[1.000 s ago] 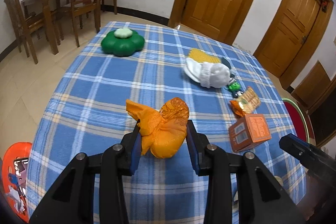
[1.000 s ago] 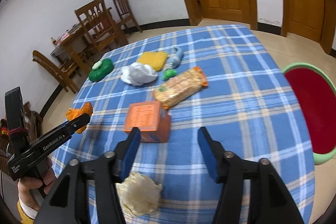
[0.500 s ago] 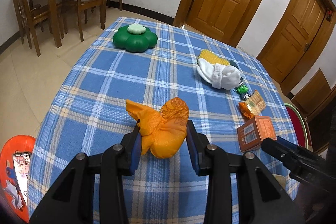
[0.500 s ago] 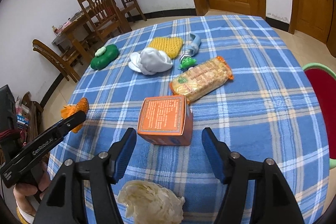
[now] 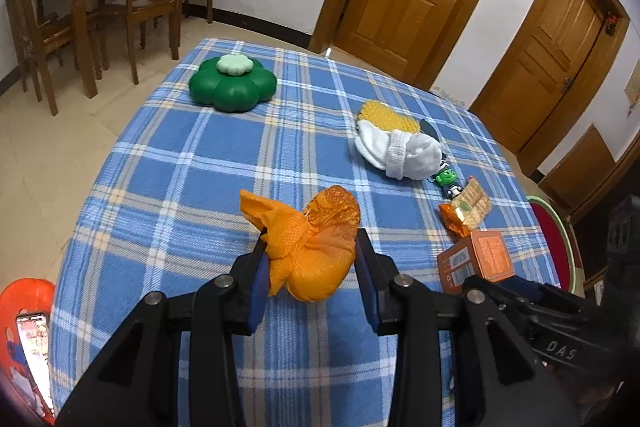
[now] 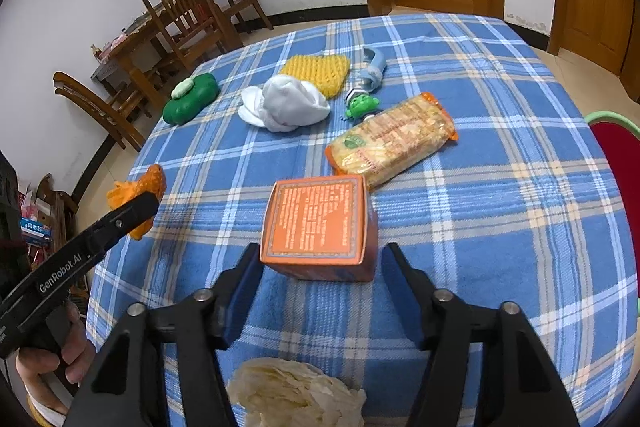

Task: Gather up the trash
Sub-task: 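Grasp the orange cardboard box with the right gripper while the left holds the cloth, then carry the box and the orange cloth over the red bucket with both grippers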

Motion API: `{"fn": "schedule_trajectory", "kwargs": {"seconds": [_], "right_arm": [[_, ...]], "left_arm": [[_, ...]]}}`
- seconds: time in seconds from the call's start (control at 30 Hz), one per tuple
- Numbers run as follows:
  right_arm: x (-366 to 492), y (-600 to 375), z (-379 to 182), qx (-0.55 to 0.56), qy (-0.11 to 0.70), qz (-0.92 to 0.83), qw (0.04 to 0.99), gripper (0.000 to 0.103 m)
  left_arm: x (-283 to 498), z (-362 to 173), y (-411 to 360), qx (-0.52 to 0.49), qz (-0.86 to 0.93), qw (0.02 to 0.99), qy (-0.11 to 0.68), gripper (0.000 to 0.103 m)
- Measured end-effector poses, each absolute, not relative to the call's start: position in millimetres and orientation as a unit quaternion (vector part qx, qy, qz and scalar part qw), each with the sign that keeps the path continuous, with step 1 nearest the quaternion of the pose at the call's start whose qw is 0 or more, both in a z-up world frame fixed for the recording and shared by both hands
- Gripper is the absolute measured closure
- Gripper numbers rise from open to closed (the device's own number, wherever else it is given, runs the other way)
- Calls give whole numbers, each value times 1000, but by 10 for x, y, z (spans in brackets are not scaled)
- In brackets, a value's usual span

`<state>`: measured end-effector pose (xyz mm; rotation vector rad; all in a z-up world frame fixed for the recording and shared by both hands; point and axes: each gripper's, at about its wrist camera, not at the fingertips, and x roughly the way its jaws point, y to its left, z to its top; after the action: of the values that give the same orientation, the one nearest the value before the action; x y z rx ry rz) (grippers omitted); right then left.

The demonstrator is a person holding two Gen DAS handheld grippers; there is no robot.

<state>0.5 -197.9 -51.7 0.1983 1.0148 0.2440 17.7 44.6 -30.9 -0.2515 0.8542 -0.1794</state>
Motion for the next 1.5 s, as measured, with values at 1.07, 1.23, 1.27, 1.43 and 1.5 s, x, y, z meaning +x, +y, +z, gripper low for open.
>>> {"fn": "schedule_trajectory", "kwargs": {"seconds": [1.07, 1.23, 1.27, 1.43, 1.5], "right_arm": [[-344, -3130, -32, 176, 386, 53, 904, 46], [-414, -3474, 25, 191, 372, 25, 908, 46], [-425, -3546, 35, 195, 370, 18, 908, 46], [-483, -3881, 43, 209, 361, -16, 909, 46], [-510, -3993, 45, 214, 359, -28, 908, 46]], "left_arm": [[372, 150, -768, -81, -212, 874, 429, 65], [404, 272, -1125, -57, -236, 872, 424, 65], [414, 291, -1197, -53, -242, 871, 424, 65], [461, 352, -1554, -32, -267, 864, 425, 65], [482, 372, -1704, -23, -276, 862, 424, 65]]}}
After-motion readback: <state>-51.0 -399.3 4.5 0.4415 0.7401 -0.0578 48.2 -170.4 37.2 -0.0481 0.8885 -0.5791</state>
